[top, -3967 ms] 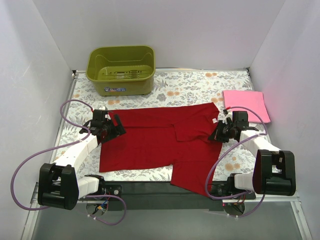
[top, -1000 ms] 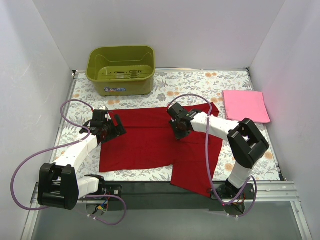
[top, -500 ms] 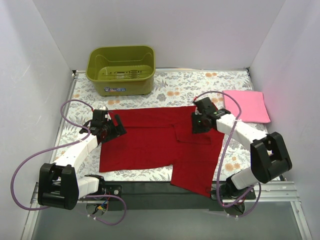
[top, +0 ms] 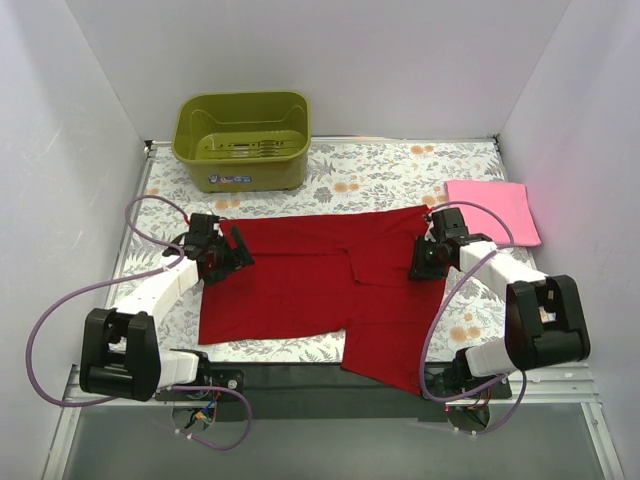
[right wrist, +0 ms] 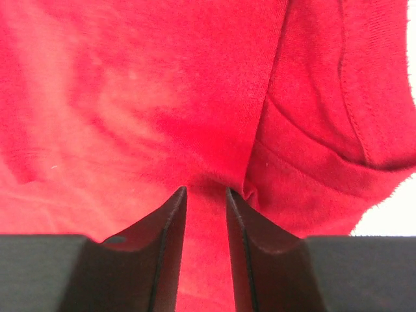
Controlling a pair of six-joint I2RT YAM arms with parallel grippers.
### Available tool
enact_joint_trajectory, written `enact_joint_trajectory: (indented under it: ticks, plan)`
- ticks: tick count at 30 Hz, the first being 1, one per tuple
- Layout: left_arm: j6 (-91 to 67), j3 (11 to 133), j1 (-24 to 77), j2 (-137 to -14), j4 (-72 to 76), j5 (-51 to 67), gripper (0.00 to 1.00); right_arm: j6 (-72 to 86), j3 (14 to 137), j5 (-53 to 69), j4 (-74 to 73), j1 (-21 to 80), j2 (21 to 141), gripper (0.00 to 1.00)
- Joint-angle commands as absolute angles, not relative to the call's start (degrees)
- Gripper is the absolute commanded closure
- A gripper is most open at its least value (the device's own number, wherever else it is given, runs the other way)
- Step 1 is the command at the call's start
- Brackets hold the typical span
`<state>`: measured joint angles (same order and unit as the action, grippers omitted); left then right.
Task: Fold and stack the t-shirts
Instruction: Fold the tshirt
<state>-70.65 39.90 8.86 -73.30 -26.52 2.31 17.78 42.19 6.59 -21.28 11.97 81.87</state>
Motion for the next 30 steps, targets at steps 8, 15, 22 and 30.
enact_joint_trajectory:
  ticks: [8, 15, 22, 30]
  plan:
    - [-75.5, 51.7, 9.1, -82.2, -24.7, -4.0, 0.21, 18.6, 52.8, 6.9, -21.8, 11.5, 81.8, 0.58]
    - [-75.7, 57.6, 8.0, -94.4, -25.0, -8.4, 0.29, 18.5, 56.3, 6.2, -19.9, 11.3, 90.3, 0.59]
    - [-78.6, 53.3, 2.1, -94.1, -30.5, -9.0, 0.36, 18.2, 55.3, 5.1, -18.9, 9.3, 93.4, 0.59]
    - [-77.2, 54.1, 0.7, -81.3, -22.2, -1.0, 0.30, 19.6, 56.6, 17.8, -10.5, 9.2, 87.8, 0.59]
